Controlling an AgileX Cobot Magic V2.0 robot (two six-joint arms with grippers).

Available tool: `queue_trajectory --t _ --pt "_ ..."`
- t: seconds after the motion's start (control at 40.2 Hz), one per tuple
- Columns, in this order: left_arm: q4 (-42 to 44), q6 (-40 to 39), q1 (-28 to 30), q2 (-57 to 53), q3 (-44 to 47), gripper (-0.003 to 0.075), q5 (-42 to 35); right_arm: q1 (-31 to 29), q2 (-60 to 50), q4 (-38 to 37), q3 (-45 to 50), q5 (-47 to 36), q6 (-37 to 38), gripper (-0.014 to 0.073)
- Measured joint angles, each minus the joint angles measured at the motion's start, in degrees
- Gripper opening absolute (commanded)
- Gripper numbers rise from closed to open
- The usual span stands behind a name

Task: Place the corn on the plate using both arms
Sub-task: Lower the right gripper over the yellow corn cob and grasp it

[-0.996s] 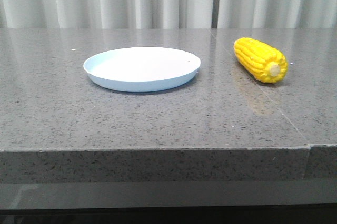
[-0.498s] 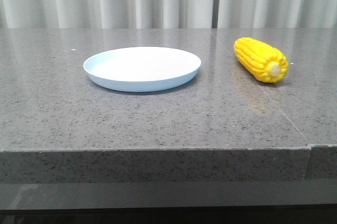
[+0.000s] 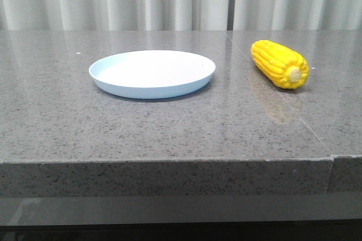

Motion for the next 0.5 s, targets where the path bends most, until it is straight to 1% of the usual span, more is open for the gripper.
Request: queue_trajectory --t 0.124,0.274,0.349,0.498 --pt "0.00 0.00 0.00 0.00 0.00 -0.0020 0.00 4.30 8.93 1.24 -5.64 1.35 0.00 0.0585" --pt "0.00 0.00 0.00 0.00 0.00 -0.0020 0.00 8.98 17.95 1.94 -11.68 1.46 0.00 0.0627" --pt "0.00 0.00 0.00 0.00 0.00 -0.0020 0.00 10.61 22.07 2.21 -14.74 1.59 0.00 0.0627" --pt "0.00 0.00 0.00 0.00 0.00 -0.0020 0.00 11.43 29.02 3.03 -19.60 1.59 0.00 0.0627"
